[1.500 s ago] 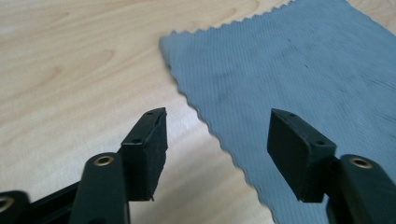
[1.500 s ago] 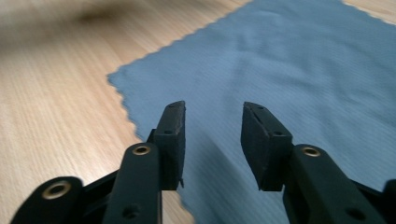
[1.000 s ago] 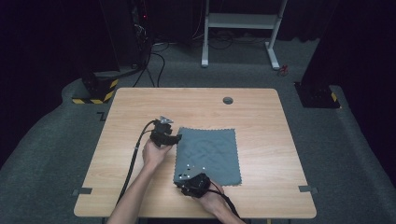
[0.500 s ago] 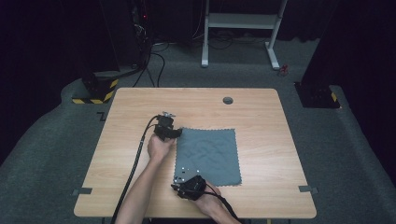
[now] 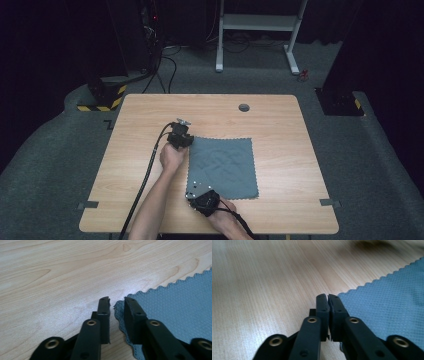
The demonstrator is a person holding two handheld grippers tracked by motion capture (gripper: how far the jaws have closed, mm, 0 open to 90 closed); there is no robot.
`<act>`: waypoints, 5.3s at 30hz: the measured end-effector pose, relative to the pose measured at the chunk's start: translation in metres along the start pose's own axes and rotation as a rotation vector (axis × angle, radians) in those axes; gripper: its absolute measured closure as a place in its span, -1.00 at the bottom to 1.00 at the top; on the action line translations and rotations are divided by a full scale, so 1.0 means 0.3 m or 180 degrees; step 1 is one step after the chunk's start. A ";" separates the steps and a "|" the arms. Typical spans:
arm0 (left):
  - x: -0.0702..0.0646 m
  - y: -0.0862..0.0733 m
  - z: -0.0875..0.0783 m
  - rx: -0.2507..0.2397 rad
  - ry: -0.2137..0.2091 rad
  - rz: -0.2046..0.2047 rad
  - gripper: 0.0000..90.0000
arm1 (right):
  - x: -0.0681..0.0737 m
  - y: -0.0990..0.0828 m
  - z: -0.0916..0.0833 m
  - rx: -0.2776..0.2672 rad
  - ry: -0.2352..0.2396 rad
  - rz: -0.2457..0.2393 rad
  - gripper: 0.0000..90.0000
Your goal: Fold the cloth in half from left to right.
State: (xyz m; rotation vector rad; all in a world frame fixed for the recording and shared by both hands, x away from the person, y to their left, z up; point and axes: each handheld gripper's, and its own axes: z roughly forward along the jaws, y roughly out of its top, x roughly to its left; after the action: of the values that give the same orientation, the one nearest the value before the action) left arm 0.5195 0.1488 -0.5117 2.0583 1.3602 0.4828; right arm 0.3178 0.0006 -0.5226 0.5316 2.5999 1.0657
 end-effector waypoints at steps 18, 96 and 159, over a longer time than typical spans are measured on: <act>0.013 0.000 0.007 -0.0034 -0.0184 -0.0068 1.00 | -0.039 -0.018 -0.026 -0.0174 0.0106 0.0321 1.00; -0.073 0.083 -0.058 -0.0182 -0.0404 0.0186 1.00 | -0.106 -0.077 -0.174 -0.0418 -0.0023 0.0581 1.00; -0.312 0.170 0.040 -0.0267 -0.0638 0.0398 1.00 | -0.220 -0.321 -0.339 -0.0334 -0.0356 0.1003 1.00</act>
State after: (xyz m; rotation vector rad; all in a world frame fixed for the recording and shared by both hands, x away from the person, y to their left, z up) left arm 0.5240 0.0453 -0.4835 2.0696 1.0821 0.3682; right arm 0.3153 -0.1541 -0.5137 0.9692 2.3992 1.2192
